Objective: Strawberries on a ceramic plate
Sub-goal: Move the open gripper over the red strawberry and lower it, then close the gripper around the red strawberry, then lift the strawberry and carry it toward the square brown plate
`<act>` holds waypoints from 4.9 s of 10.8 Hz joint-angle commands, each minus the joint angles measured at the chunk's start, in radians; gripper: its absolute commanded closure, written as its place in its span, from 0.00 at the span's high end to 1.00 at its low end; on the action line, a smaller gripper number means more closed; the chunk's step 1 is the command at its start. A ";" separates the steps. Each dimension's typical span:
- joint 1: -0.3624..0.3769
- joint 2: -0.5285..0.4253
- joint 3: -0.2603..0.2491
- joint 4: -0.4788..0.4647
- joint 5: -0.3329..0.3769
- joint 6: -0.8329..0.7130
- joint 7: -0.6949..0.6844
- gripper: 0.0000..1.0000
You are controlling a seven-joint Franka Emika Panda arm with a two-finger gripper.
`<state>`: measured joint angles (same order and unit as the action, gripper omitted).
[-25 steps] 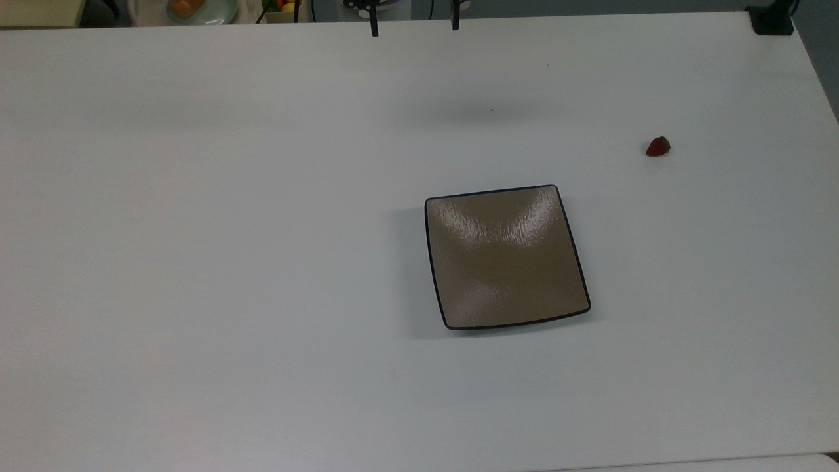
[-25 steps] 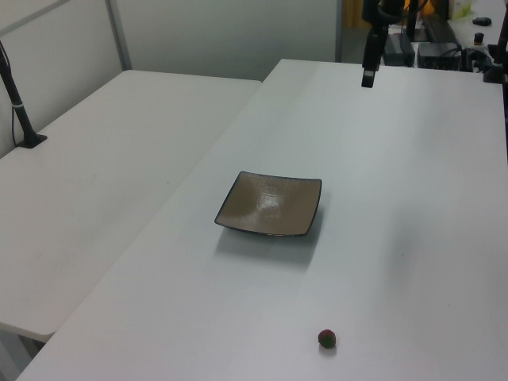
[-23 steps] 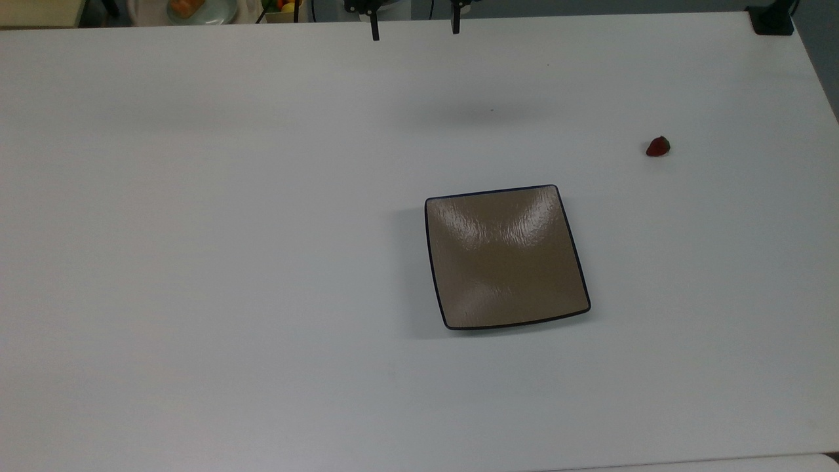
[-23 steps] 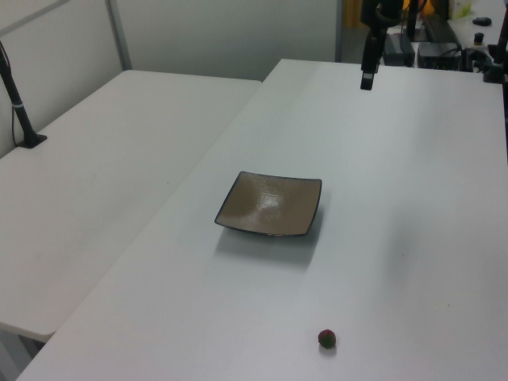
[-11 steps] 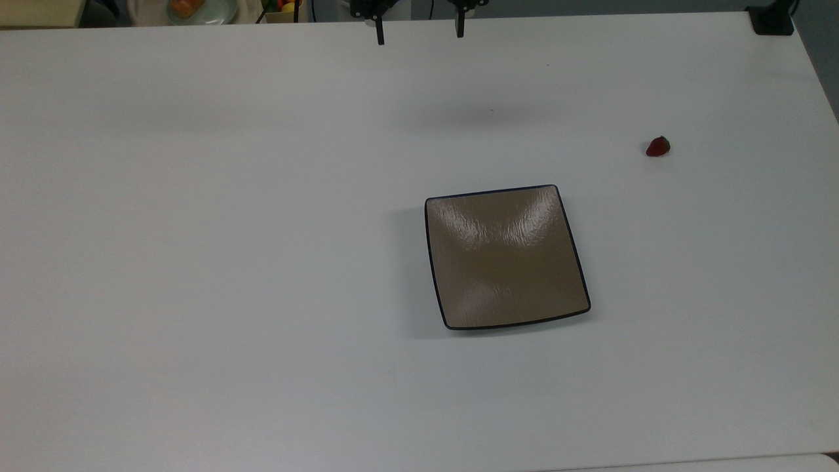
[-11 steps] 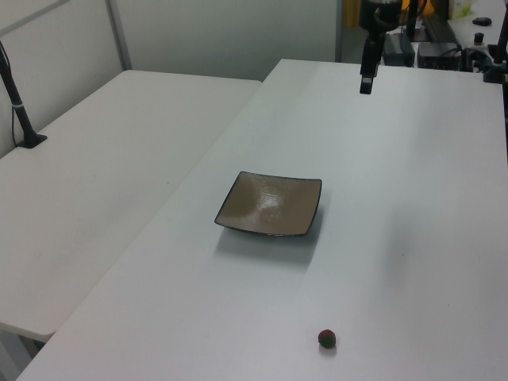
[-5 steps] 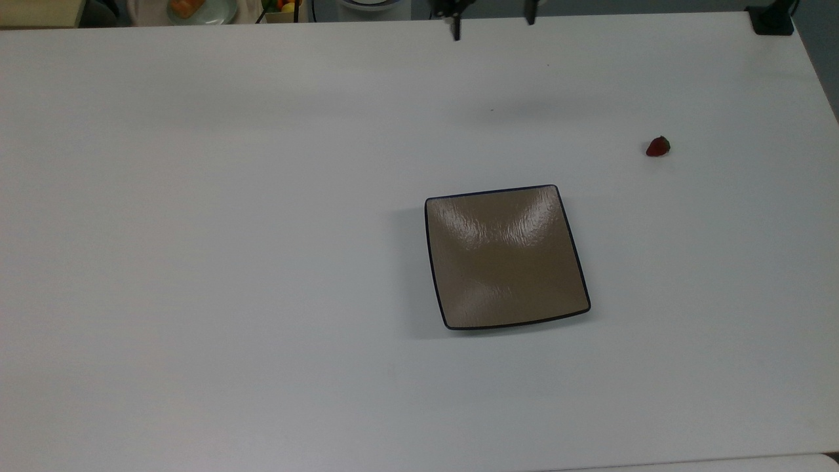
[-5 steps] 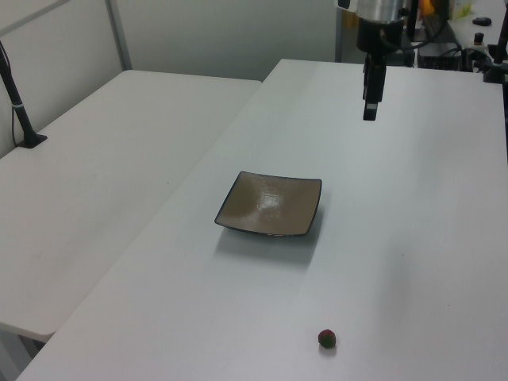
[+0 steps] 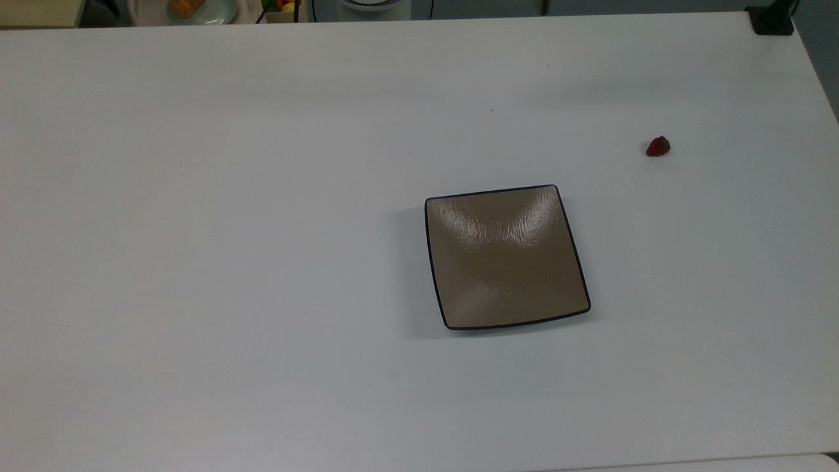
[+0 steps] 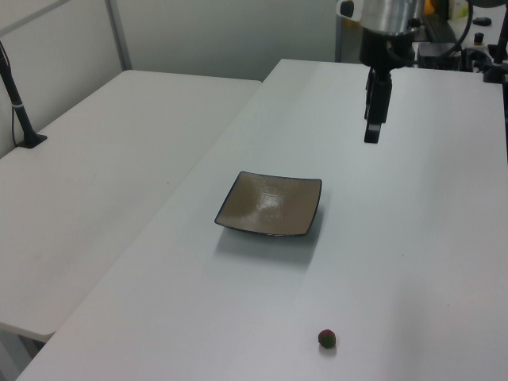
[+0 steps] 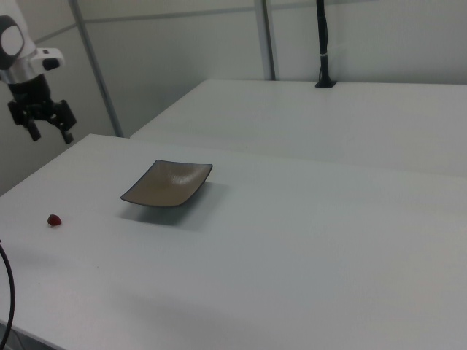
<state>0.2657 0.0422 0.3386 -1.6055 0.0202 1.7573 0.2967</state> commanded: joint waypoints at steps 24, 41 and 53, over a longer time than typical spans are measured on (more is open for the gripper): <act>0.239 0.502 0.088 0.009 -0.305 0.519 0.323 1.00; 0.205 0.522 0.083 -0.005 -0.373 0.542 0.325 0.09; 0.064 0.113 -0.007 0.012 -0.094 0.158 0.063 0.10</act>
<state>0.3359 0.2433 0.3947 -1.5735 -0.1606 1.9970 0.4723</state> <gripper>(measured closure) 0.621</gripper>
